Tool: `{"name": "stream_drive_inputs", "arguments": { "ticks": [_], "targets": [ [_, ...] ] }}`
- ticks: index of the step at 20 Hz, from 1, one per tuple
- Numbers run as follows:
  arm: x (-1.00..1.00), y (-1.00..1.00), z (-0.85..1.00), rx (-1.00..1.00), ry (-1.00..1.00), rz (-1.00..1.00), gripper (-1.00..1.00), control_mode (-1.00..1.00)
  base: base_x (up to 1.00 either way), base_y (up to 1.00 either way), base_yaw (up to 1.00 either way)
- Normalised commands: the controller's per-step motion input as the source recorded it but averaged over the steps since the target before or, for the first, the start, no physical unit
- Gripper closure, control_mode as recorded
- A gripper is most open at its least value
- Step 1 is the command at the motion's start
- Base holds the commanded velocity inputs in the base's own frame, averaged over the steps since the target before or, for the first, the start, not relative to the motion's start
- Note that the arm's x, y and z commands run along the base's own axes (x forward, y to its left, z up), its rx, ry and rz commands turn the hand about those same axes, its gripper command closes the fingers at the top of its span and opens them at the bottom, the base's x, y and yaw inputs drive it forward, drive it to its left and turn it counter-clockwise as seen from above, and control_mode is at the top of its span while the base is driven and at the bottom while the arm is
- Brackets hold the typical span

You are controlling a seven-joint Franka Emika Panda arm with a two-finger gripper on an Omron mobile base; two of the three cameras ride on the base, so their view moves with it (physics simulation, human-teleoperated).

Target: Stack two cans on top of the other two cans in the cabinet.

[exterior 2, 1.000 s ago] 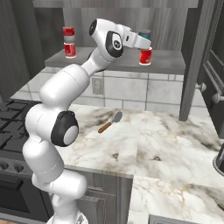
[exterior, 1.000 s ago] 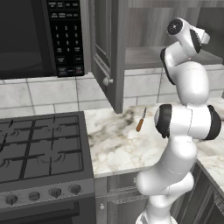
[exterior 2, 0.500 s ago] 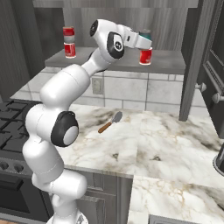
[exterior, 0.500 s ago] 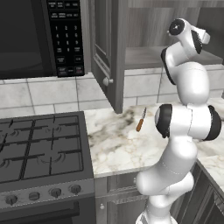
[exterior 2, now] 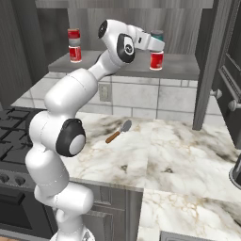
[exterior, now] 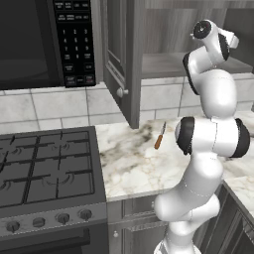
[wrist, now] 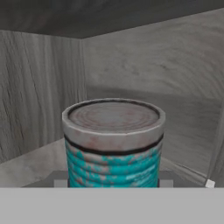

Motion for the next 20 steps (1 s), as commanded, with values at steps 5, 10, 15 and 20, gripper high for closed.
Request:
{"name": "stream_drive_inputs", "arguments": {
  "ticks": [5, 10, 15, 20],
  "targets": [
    [0.0, 0.0, 0.04, 0.0, 0.0, 0.0, 1.0, -1.0, 0.0, 0.0, 0.0],
    [0.07, 0.0, 0.0, 0.0, 0.0, 0.0, 1.0, -1.0, 0.0, 0.0, 0.0],
    [0.12, 0.0, 0.0, 0.0, 0.0, 0.0, 1.0, -1.0, 0.0, 0.0, 0.0],
    [0.05, -0.04, -0.01, 0.0, 0.0, 0.0, 1.0, -1.0, 0.0, 0.0, 0.0]
  ]
}}
